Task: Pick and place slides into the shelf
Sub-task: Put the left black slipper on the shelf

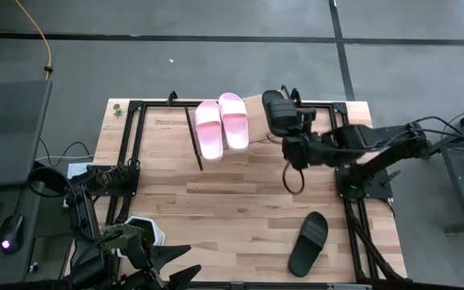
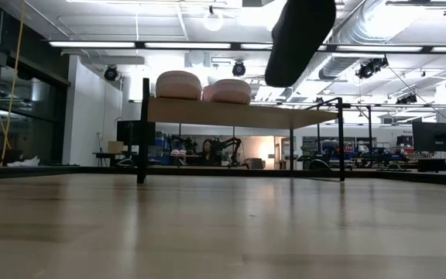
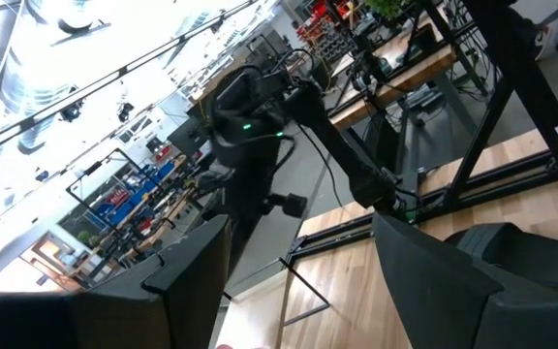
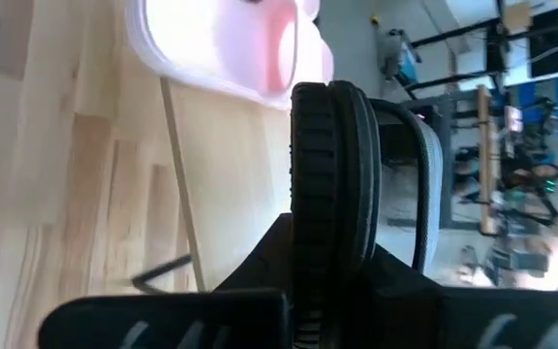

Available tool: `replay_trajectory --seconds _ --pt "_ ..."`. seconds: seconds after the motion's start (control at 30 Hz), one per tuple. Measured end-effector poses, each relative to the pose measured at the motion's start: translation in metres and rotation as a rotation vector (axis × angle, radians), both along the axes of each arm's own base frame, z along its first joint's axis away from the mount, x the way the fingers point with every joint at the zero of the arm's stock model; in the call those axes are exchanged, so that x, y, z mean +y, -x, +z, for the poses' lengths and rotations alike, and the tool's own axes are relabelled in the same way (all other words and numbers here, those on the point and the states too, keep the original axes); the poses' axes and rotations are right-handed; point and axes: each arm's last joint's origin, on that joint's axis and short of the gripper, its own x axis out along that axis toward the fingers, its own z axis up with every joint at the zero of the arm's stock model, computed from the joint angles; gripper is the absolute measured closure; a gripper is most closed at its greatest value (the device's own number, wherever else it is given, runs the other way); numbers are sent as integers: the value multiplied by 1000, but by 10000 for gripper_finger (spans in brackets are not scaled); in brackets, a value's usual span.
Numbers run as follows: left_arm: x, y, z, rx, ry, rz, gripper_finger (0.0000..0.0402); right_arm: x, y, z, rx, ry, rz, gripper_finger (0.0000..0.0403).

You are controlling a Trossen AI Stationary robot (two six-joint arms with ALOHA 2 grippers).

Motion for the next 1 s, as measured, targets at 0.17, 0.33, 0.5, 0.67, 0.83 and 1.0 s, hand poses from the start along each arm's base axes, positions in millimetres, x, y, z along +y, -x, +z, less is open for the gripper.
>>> replay_trajectory --seconds 0.17,0.33,0.5,0.67,0.83,1.0 --pt "0 0 0 0 0 0 156 -26 -11 9 -49 -36 39 388" --pt "0 0 0 3 -4 0 156 -56 -17 14 -78 -70 68 388" --pt "0 0 0 4 -6 0 156 -89 -15 16 -91 -111 53 388" --pt "0 0 -1 7 -10 0 156 -121 -10 18 -125 -143 50 388" --pt "0 0 -2 4 -6 0 156 -146 0 18 -147 -195 44 388" --pt "0 0 -2 4 -5 0 156 -162 10 16 -134 -234 10 388"
